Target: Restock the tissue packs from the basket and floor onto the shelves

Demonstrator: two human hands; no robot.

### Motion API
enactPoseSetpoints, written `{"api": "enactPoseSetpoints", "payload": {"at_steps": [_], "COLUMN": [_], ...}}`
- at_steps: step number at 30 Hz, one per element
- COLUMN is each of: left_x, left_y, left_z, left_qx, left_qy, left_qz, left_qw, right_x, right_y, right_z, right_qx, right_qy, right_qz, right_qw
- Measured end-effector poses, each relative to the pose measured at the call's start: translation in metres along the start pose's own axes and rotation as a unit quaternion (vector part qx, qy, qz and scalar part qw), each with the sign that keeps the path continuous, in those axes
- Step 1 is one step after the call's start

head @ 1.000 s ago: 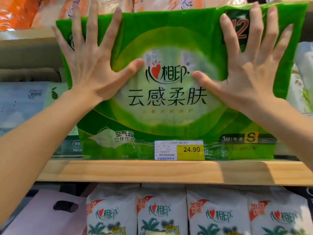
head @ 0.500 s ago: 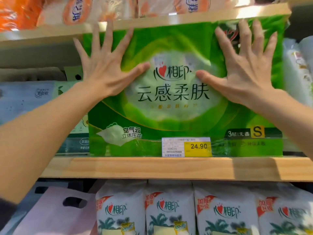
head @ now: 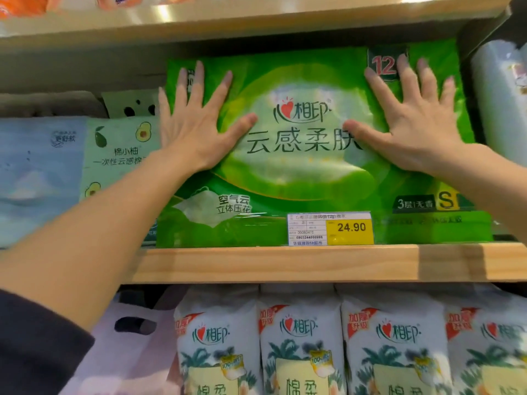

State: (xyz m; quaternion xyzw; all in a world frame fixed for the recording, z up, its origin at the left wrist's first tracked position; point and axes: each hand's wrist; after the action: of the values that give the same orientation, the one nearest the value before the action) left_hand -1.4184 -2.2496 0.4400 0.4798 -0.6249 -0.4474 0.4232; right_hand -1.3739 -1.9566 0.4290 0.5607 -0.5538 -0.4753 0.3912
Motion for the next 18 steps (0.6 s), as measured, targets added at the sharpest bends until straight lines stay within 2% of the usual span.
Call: {"api": "enactPoseSetpoints", "payload": {"at_steps": [5, 10, 14, 18], "left_x": [-0.004, -0.001, 0.013, 0.03], "left_y": [-0.006, -0.036, -0.066, -0.1], "left_z": [-0.007, -0.036, -0.077, -0.117], "left_qx": [0.037, 0.161, 0.24, 0.267], "left_qy": [-0.012, -0.034, -0.06, -0.09], "left_qz": [0.002, 0.032, 0.055, 0.054], "left_qw": [0.999, 0.986, 0.967, 0.958], "right_x": [0.005, 0.019, 0.028, 0.045], "right_y": [-0.009, -0.036, -0.054, -0.084], "right_z": [-0.016, -0.042, -0.077, -0.105], "right_qx": [0.054, 0.15, 0.238, 0.264], "right_qy": [-0.001, -0.008, 0.039, 0.095], "right_qz": [0.01, 0.009, 0.002, -0.027], "right_qw": [0.998, 0.989, 0.97, 0.959]}}
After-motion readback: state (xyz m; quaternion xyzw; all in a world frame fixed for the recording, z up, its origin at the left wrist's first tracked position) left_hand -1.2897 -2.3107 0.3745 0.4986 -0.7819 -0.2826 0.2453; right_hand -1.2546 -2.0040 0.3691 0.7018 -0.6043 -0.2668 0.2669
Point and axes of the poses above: each hand's wrist, its own y-axis towards the middle knuckle, its own z-axis out of the palm, x = y × z, and after that the axes turned 2 degrees about x, right-handed
